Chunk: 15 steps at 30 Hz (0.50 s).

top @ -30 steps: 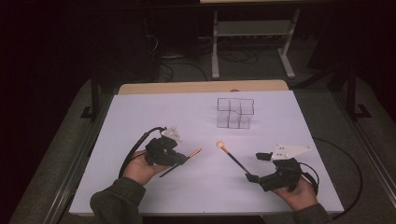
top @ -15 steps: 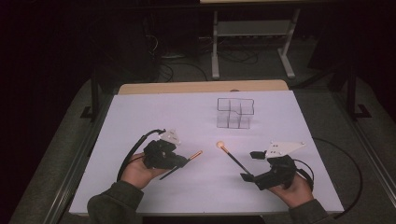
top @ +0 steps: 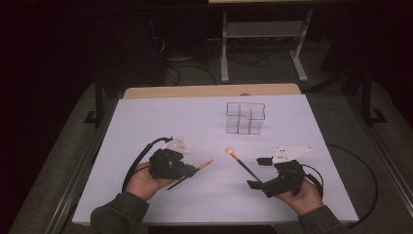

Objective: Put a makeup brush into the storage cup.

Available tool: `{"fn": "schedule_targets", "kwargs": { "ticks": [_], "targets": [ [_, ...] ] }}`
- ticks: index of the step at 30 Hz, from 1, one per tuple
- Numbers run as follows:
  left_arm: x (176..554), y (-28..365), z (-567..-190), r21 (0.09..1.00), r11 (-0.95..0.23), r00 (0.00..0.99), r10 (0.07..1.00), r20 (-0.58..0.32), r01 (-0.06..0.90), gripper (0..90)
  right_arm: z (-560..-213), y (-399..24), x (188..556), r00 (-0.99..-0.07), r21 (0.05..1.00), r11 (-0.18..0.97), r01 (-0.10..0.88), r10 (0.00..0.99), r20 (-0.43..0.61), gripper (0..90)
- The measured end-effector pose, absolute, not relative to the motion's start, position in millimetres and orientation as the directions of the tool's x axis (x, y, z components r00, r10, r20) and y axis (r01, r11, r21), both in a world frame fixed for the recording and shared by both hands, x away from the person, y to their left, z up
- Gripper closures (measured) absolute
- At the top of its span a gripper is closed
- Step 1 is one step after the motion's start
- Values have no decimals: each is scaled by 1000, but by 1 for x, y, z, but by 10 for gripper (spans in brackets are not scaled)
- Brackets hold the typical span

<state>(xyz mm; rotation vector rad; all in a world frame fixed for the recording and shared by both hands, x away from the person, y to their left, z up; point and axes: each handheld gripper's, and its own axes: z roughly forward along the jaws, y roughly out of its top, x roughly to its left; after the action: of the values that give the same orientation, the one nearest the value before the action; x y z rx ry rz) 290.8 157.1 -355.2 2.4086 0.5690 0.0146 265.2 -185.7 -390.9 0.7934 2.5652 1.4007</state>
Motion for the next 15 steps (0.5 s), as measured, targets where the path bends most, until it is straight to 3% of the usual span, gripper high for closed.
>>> {"fn": "schedule_targets", "kwargs": {
  "ticks": [15],
  "targets": [
    [286,155,-352,621,-688,915,382,-133,377,834,-389,-176,272,-869,803,453,387,472,153,152]
  ]
}}
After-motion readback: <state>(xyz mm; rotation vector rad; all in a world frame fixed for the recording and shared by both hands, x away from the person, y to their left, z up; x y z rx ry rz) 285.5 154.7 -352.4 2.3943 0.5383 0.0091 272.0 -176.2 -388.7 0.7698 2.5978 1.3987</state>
